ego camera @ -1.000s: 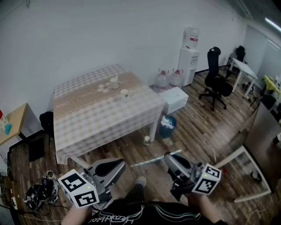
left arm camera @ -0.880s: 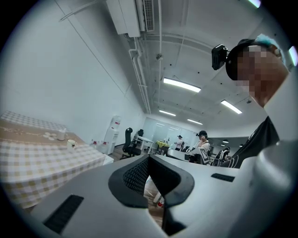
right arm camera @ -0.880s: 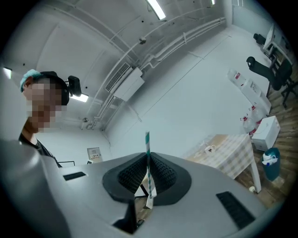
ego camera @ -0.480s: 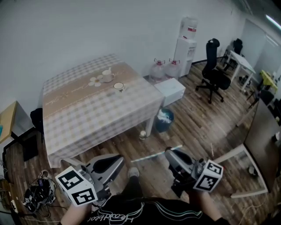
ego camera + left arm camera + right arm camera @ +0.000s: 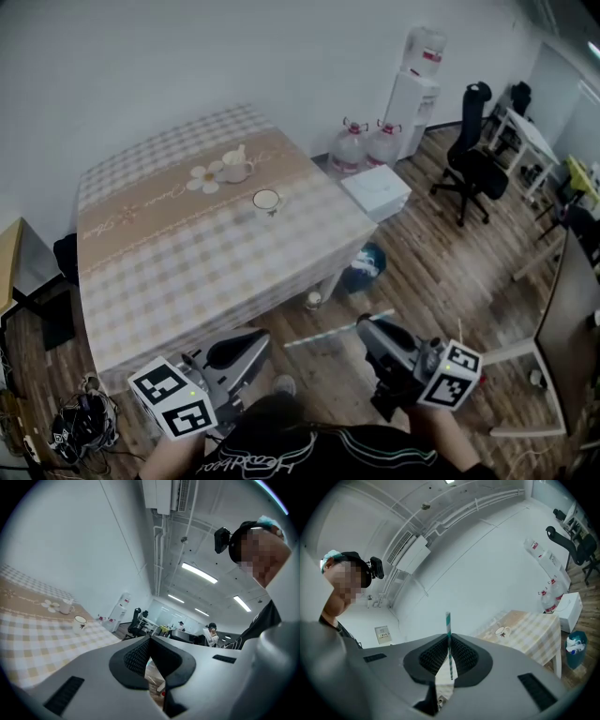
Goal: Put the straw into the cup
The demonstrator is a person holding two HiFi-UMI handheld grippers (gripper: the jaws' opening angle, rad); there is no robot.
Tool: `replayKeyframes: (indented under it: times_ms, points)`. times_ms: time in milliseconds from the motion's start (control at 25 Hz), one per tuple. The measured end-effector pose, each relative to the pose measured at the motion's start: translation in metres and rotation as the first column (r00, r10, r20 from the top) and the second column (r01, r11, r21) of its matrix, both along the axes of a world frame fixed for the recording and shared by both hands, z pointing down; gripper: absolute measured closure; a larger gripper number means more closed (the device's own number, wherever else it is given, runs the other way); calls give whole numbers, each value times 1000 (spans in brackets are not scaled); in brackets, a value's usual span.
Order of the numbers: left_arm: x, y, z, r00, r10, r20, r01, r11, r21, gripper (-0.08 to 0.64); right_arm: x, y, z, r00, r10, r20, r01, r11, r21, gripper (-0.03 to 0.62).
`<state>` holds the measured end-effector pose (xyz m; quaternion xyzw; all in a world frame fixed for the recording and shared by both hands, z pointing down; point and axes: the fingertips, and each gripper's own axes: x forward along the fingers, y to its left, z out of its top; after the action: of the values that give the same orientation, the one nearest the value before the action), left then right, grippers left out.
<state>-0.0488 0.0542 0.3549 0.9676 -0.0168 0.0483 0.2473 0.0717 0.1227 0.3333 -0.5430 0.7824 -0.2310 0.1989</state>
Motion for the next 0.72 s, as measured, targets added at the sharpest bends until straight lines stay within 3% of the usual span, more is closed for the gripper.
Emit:
replayKeyframes:
  times_ms: [320,720]
  points:
    - [34,-109,1,1000,4,-9,-4,1000,7,563,37,-108,-3,999,28,-46,-28,1000,-5,560]
    - [65,-177,-11,1000,9,14,-10,999,47,563,70,-174,-14,997,57,-50,-56,998,17,560]
